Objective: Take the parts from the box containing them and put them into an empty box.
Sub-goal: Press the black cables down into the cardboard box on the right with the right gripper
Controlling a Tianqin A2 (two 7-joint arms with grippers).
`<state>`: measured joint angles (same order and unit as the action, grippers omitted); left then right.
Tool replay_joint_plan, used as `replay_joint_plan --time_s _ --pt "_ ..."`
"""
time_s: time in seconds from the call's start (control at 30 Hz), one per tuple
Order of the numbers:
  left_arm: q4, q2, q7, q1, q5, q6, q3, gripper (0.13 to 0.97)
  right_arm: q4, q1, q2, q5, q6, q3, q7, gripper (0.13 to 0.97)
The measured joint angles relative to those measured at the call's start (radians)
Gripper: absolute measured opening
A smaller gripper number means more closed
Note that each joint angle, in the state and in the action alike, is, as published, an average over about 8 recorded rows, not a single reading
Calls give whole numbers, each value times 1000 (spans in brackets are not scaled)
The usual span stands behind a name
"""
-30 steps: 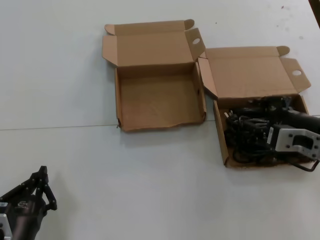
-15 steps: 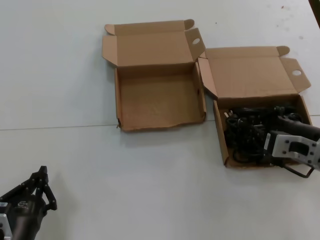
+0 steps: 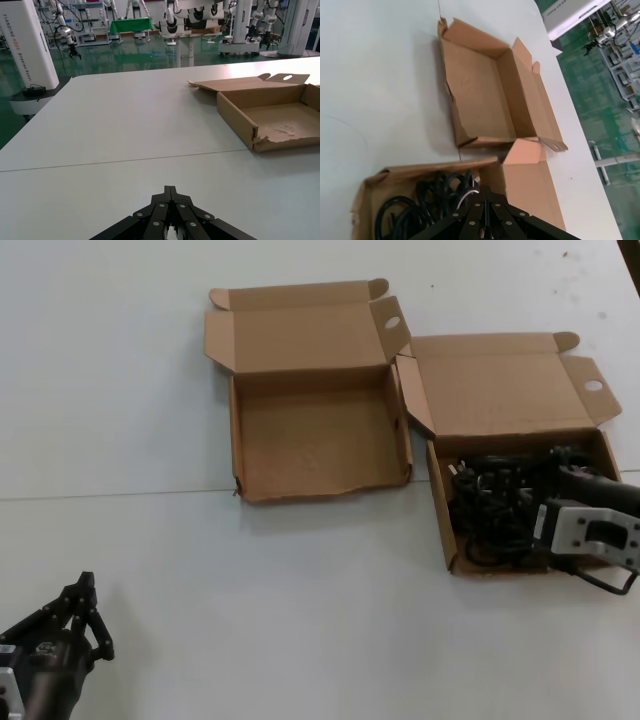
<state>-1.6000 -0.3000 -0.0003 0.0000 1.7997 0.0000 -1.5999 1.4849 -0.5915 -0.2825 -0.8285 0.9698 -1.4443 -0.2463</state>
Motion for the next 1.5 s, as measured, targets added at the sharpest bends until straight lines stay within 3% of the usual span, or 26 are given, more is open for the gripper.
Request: replay_joint_plan --time_s 0.47,0.77,1.03,1.5 --pt "0 0 0 0 0 0 0 156 91 17 53 40 147 90 0 179" --pt "0 0 0 0 0 0 0 156 83 22 46 38 153 96 0 276" --pt "0 0 0 0 0 0 0 156 27 19 27 17 107 77 0 418" --pt "0 0 0 0 0 0 0 156 -68 -4 -1 -37 -1 34 0 366"
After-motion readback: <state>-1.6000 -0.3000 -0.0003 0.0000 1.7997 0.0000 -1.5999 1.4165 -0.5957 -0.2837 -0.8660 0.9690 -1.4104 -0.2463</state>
